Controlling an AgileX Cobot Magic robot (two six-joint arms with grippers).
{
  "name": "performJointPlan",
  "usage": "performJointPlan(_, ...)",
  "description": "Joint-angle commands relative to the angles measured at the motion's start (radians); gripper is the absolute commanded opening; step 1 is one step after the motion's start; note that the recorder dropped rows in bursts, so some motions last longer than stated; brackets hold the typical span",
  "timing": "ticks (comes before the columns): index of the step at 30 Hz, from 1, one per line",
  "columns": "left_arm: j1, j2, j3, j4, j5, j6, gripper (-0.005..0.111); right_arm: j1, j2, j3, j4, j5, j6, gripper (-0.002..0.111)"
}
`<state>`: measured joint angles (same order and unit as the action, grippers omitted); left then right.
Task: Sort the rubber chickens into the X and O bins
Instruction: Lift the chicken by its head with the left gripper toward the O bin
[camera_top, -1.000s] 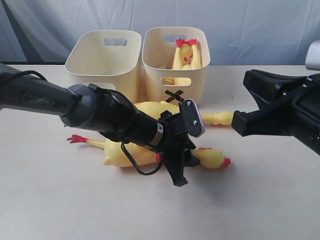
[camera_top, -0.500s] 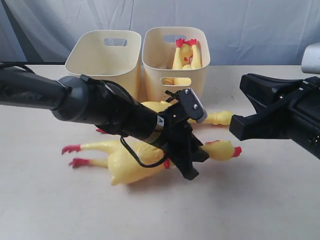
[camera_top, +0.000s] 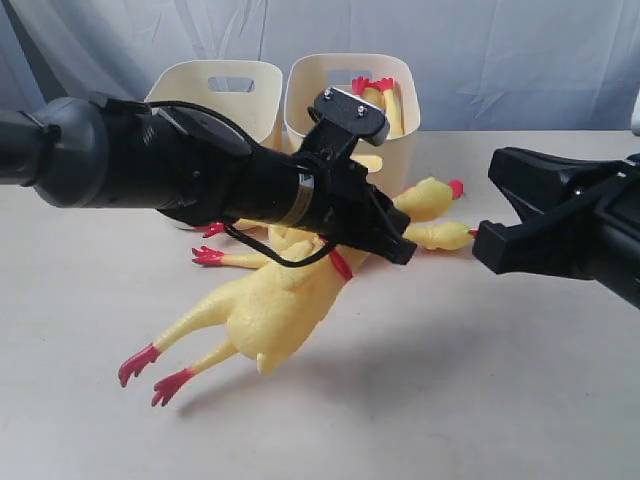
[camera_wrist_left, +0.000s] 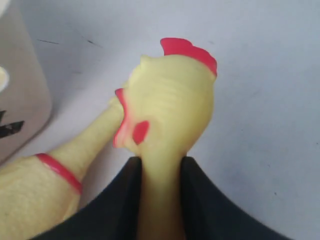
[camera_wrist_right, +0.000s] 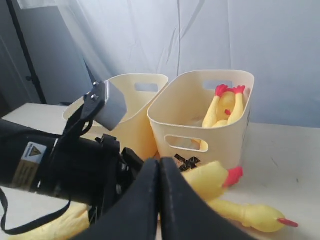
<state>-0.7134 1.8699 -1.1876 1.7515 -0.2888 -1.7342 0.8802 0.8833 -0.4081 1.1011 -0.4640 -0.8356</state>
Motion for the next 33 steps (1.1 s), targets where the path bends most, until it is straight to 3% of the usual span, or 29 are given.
performJointPlan(1, 0.023, -0.051, 0.000, -0.007, 0.077, -0.019, 0.000, 0.001, -0.035, 0.003, 0.005, 0.018, -0.004, -0.001)
performJointPlan(8, 0.089, -0.136, 0.000, -0.015, 0.189, -0.019, 0.000, 0.001, -0.042, 0.003, 0.005, 0.034, -0.004, -0.001)
performJointPlan(13, 0.188, -0.194, 0.000, -0.081, 0.203, -0.019, 0.000, 0.001, -0.042, 0.003, 0.005, 0.069, -0.004, -0.001)
performJointPlan(24, 0.493, -0.236, 0.000, -0.311, -0.136, -0.019, 0.000, 0.001, -0.042, 0.003, 0.005, 0.095, -0.004, -0.001)
performJointPlan(29, 0.639, -0.236, -0.001, -0.544, -0.307, -0.008, 0.000, 0.001, -0.042, 0.003, 0.005, 0.120, -0.004, -0.001)
performJointPlan(30, 0.696, -0.234, -0.001, -0.632, -0.377, 0.011, 0.000, 0.001, -0.042, 0.003, 0.005, 0.120, -0.004, -0.001)
performJointPlan(33, 0.756, -0.234, -0.001, -0.729, -0.420, 0.047, 0.000, 0.001, -0.042, 0.003, 0.005, 0.120, -0.004, -0.001)
